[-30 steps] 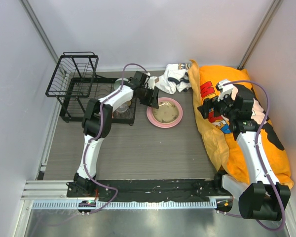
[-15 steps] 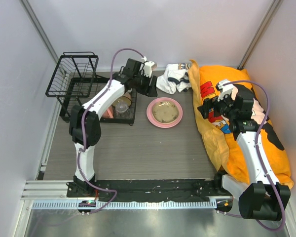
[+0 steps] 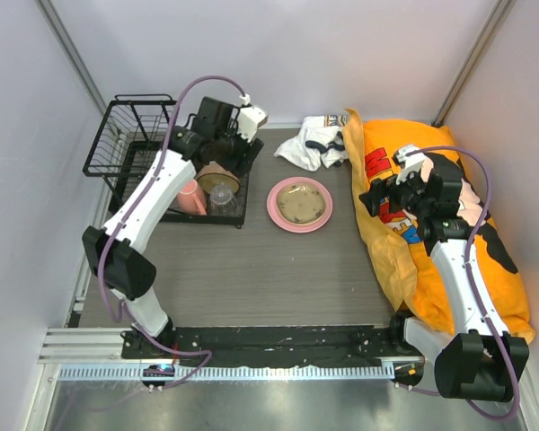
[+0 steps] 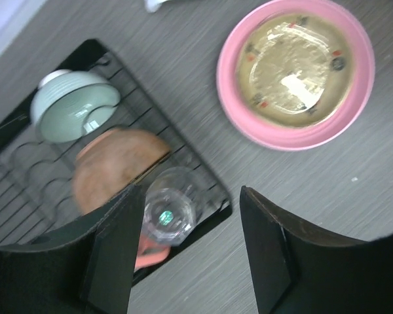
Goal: Unload the mixed dishes from the dish rack
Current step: Pick up the cup from the dish rack, then place the cup at the center of the board.
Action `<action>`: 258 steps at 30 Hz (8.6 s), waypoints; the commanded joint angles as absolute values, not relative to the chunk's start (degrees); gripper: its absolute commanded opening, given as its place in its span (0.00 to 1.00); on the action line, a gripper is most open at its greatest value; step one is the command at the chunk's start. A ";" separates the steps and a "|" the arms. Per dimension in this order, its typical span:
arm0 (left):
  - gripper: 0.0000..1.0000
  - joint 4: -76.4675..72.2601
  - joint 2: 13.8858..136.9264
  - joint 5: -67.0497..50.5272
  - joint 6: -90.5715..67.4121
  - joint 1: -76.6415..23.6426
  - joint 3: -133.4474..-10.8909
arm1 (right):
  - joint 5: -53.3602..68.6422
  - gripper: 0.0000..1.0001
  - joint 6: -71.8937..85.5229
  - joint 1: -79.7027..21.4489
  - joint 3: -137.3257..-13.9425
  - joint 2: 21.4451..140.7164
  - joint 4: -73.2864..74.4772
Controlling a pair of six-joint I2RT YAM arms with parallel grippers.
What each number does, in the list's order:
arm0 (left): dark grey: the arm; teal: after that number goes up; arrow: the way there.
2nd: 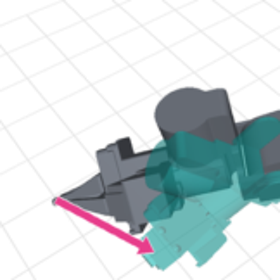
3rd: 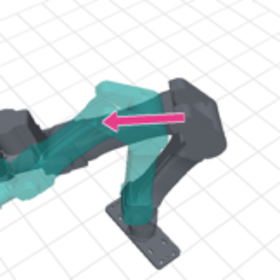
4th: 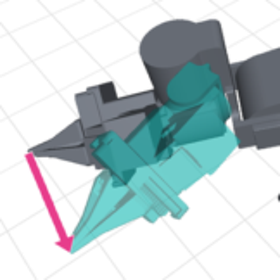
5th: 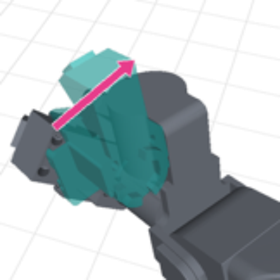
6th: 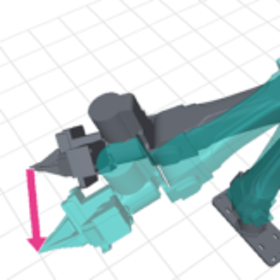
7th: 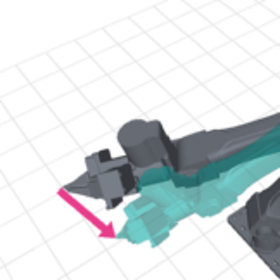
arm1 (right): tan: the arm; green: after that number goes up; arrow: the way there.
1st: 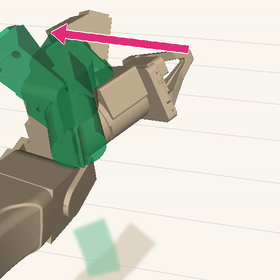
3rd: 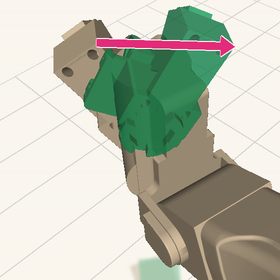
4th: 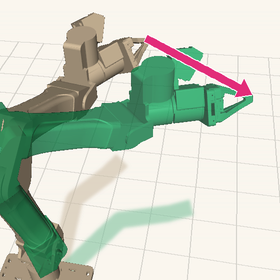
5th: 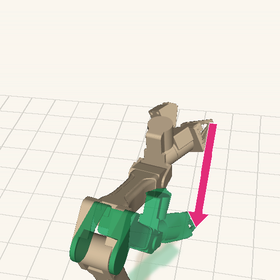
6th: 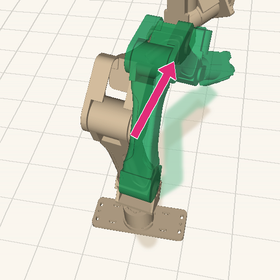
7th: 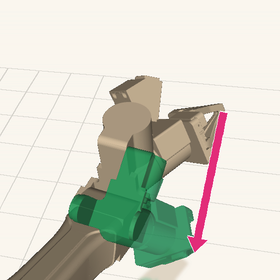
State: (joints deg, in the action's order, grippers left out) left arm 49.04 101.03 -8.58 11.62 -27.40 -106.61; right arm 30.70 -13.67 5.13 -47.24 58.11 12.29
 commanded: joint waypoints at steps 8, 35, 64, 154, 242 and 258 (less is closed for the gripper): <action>0.71 55.11 90.44 2.73 17.75 -22.95 -96.77 | 32.69 1.00 -13.71 5.36 -49.13 56.69 11.34; 0.87 43.50 96.06 -5.44 21.09 -21.89 -86.39 | 31.73 1.00 -14.15 5.36 -49.13 57.74 11.34; 0.93 45.00 105.20 -15.47 29.71 -17.14 -90.97 | 31.03 1.00 -14.76 5.36 -49.22 58.10 11.60; 0.00 -23.26 86.13 -66.00 -49.90 -11.95 -72.52 | 45.27 0.84 18.81 -8.33 -44.65 64.07 -18.19; 1.00 25.02 84.90 -52.84 -8.89 -6.50 -74.97 | 12.15 0.01 -20.11 -21.97 -74.17 72.51 46.12; 1.00 34.98 82.44 -39.38 3.07 -6.59 -74.62 | 8.00 0.01 -26.37 -22.41 -71.55 83.14 61.00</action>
State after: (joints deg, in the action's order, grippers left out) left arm 33.56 85.67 -43.92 -0.54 -6.72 -73.49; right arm 9.65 -24.95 -22.00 -74.19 82.06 60.86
